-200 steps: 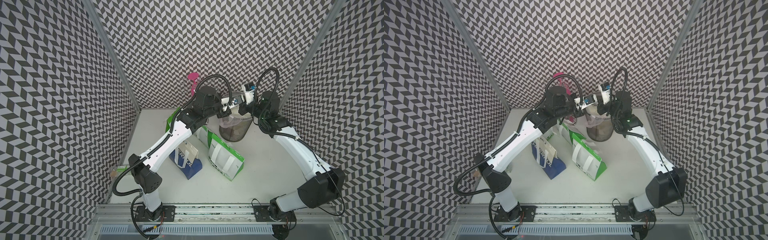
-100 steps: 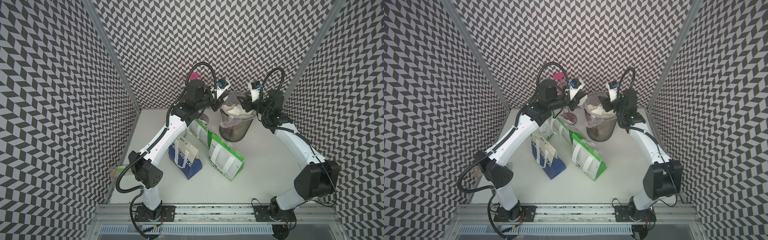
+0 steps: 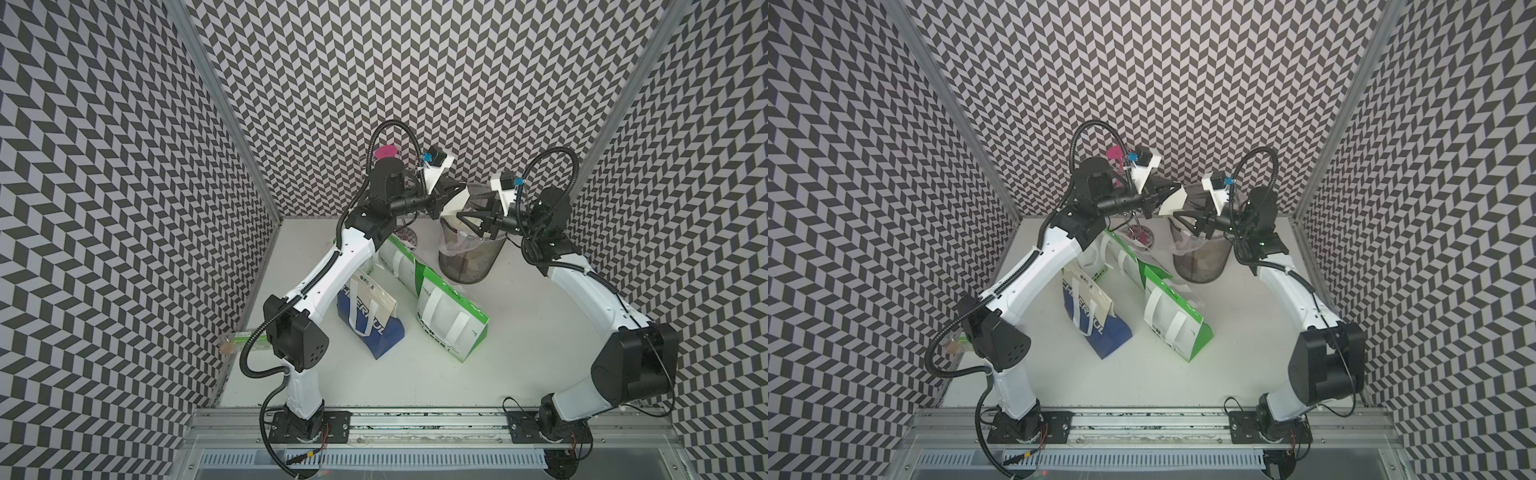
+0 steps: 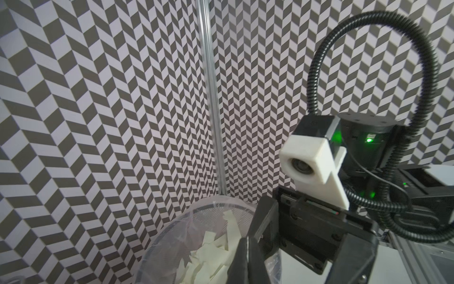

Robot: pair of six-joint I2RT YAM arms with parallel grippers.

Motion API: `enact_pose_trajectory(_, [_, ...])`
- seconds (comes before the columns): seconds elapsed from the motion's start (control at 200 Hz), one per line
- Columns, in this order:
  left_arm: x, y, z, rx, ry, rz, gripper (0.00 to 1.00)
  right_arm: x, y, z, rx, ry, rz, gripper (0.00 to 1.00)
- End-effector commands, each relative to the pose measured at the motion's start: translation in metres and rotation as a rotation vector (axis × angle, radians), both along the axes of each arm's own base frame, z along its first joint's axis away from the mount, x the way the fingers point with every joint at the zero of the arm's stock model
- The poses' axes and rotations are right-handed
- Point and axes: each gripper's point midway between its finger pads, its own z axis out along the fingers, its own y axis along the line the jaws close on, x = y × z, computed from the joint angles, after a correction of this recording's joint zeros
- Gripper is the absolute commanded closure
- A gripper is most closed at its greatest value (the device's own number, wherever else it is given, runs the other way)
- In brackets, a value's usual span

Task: Shred takeout receipts and throw away
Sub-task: Place the takeout receipt in the trash bin, then shred the takeout receipt.

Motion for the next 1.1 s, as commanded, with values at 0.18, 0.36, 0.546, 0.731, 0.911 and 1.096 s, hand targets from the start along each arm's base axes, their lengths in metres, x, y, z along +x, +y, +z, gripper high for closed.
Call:
enact_pose_trajectory(0.18, [-0.030, 0.005, 0.031, -0.095, -0.047, -0.128, 1.00, -0.040, 0.014, 0.030, 0.093, -0.066, 0.233, 0.51])
enact_pose_trajectory(0.36, [-0.037, 0.008, 0.042, -0.137, -0.075, -0.145, 1.00, -0.040, 0.021, 0.021, 0.088, -0.034, 0.252, 0.53])
enact_pose_trajectory(0.546, [-0.040, 0.012, 0.046, -0.146, -0.085, -0.137, 1.00, -0.037, 0.022, 0.020, 0.095, -0.019, 0.248, 0.70])
enact_pose_trajectory(0.731, [-0.039, 0.019, 0.041, -0.145, -0.061, -0.132, 1.00, -0.034, 0.017, 0.023, 0.090, -0.032, 0.214, 0.99])
enact_pose_trajectory(0.911, [-0.038, 0.021, 0.028, -0.100, 0.006, -0.168, 0.70, -0.027, 0.015, 0.026, 0.037, -0.078, 0.142, 1.00])
enact_pose_trajectory(1.096, [-0.037, 0.011, 0.003, 0.001, 0.087, -0.229, 0.58, -0.019, 0.015, 0.024, -0.045, -0.114, 0.073, 1.00])
